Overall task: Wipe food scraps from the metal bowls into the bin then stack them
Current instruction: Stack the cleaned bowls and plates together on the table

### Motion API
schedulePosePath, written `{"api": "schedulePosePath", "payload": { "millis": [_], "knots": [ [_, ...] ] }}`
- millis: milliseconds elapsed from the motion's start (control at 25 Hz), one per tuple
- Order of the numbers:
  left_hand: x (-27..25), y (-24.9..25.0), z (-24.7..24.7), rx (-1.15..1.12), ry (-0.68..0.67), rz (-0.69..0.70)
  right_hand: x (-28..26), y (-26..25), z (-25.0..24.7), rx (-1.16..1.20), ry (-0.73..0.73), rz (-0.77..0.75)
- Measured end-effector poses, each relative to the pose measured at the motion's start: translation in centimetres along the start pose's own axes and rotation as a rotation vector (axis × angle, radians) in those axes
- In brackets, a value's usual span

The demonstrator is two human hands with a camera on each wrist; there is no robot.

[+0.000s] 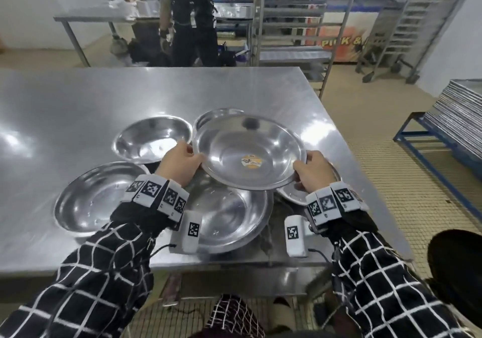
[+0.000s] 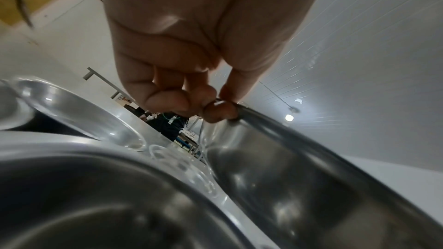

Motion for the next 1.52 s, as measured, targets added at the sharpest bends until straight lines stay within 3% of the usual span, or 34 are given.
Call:
{"api": "schedulePosePath", "payload": {
  "millis": [240, 400, 720, 920, 1160, 1520],
  "knots": [
    [-4.3, -9.3, -1.7, 0.263, 0.006, -0.068, -5.9, 2.5, 6.2, -0.133, -0.063, -0.049],
    [-5.1, -13.0, -0.6, 0.328, -0.039, -0.075, -6.8, 4.1, 8.2, -0.333, -0.056, -0.075],
    [-5.7, -13.6, 0.3, 0.289, -0.025, -0.066, -7.2, 4.1, 8.3, -0.728, -0.016, -0.094],
    [-4.8, -13.7, -1.1, 0.324, -0.043, -0.065, -6.4, 1.2, 8.5, -0.670, -0.119, -0.162],
    [1.2, -14.2, -6.8, 0.210, 0.023, -0.187, -1.2, -5.6, 14.2, -0.390, -0.271, -0.283],
    [12.9, -16.7, -13.5, 0.332, 0.097, -0.362, 14.8, -13.5, 27.2, -0.736, -0.567, -0.326]
  ]
}}
Point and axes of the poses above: each hand's wrist, its own x-axis towards the middle knuckle, its own z-axis out of the palm, y = z × x, the point moved 2 cm from there along x, towards the middle knuckle, and after that the axes turned 6 degrees about x, right-handed, at the moved point
